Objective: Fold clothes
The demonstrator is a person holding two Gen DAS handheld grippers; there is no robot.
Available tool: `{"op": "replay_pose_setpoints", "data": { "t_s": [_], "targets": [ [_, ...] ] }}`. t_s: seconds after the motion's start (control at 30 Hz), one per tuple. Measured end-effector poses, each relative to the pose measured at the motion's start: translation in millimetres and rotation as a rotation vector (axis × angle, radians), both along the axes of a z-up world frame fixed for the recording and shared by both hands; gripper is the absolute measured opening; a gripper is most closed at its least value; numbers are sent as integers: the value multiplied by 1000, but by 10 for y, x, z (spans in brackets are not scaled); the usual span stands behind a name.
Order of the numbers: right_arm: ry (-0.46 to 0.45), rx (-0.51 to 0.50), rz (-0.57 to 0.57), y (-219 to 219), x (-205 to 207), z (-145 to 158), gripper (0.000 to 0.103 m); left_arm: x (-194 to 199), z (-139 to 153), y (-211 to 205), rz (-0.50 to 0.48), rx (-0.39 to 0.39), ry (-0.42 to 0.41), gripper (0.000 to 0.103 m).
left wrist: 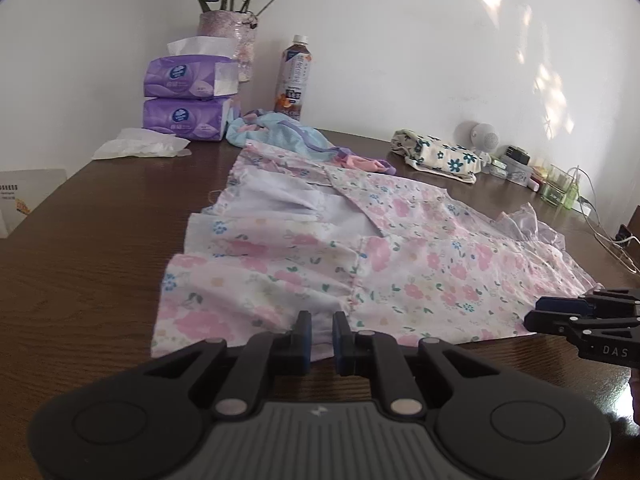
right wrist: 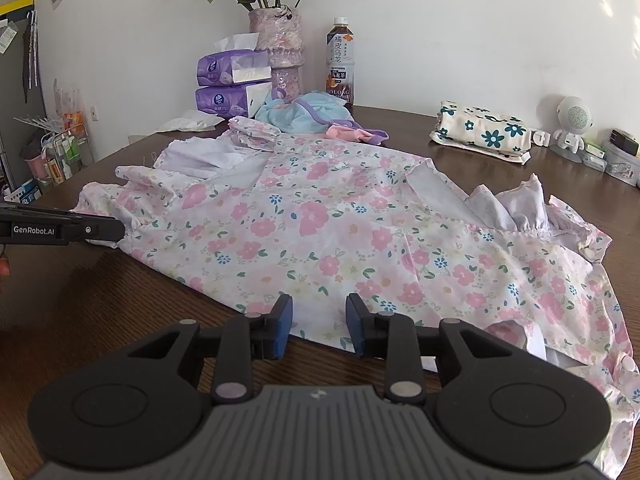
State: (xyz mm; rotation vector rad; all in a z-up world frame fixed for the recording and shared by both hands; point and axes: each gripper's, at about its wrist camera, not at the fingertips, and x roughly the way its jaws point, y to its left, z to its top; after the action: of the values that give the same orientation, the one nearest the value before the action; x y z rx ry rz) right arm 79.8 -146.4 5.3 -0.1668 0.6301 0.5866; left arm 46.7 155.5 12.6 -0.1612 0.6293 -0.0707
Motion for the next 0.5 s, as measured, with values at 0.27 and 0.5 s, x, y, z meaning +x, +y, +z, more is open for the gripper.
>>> {"op": "replay_pose_setpoints", "data": {
  "t_s": [0.27,0.5],
  "targets": [
    [2,3,1,-5,4,-2,30,-68,12,124,74,74,4,11],
    [0,1,1,-8,0,0,30,-117,15,170,95,101,6,11]
  ]
}}
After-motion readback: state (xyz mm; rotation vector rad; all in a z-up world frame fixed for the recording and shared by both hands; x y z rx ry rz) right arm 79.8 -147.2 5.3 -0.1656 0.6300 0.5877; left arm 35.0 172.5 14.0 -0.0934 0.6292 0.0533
